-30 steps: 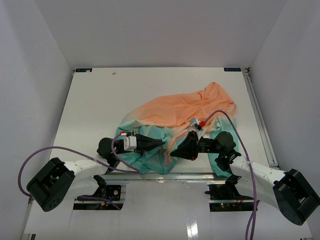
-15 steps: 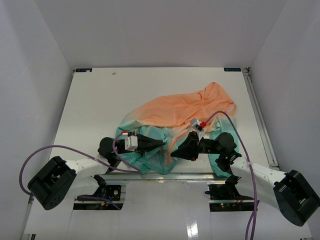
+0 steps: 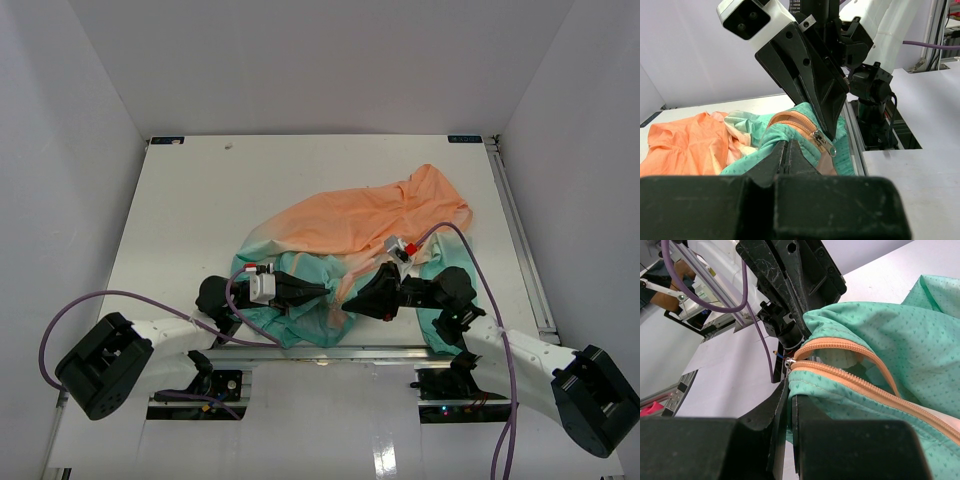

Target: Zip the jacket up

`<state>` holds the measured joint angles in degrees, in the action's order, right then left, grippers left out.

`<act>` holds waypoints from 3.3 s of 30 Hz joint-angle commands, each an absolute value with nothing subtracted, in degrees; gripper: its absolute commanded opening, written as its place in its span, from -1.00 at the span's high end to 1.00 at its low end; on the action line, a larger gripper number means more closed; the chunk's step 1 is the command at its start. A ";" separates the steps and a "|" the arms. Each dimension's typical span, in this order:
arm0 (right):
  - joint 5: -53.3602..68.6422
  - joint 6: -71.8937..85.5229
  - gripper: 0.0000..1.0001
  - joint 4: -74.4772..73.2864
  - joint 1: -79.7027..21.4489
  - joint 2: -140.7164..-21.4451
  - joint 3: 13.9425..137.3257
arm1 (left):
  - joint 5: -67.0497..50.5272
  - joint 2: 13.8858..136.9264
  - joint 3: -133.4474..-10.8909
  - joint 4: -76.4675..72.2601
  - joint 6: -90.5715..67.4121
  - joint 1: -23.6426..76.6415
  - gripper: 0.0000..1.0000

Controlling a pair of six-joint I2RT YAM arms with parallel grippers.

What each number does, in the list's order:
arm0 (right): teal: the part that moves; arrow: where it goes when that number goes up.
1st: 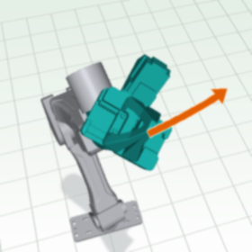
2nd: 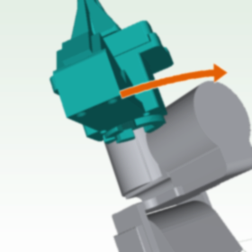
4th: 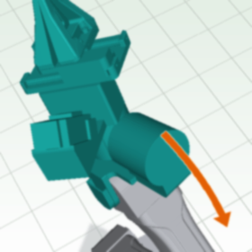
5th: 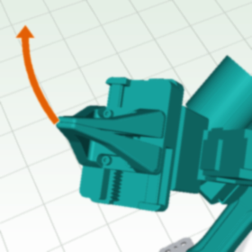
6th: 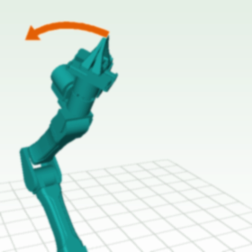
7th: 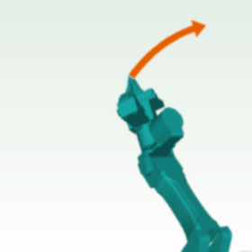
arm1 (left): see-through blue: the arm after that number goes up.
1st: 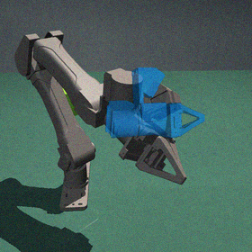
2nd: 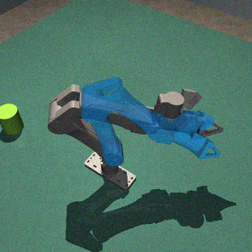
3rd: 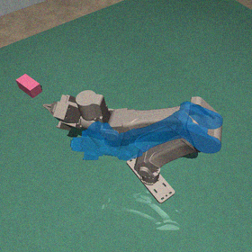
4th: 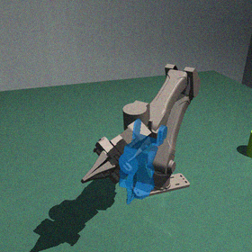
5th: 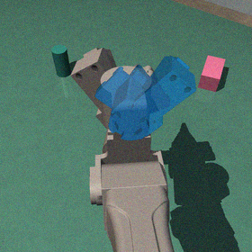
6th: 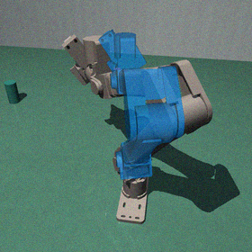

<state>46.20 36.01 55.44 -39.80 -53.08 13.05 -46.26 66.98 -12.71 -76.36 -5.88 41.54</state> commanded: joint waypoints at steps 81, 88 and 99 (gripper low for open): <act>37.26 33.07 0.84 37.03 -37.79 -47.71 16.24 | -42.28 61.42 -15.01 -60.93 12.74 46.48 1.00; 36.99 32.16 0.85 36.12 -37.79 -48.08 16.44 | -41.58 61.96 -16.34 -59.19 11.93 46.94 0.45; 36.92 31.99 0.84 36.47 -37.79 -49.04 16.79 | -42.10 63.63 -18.80 -56.52 10.46 47.20 0.18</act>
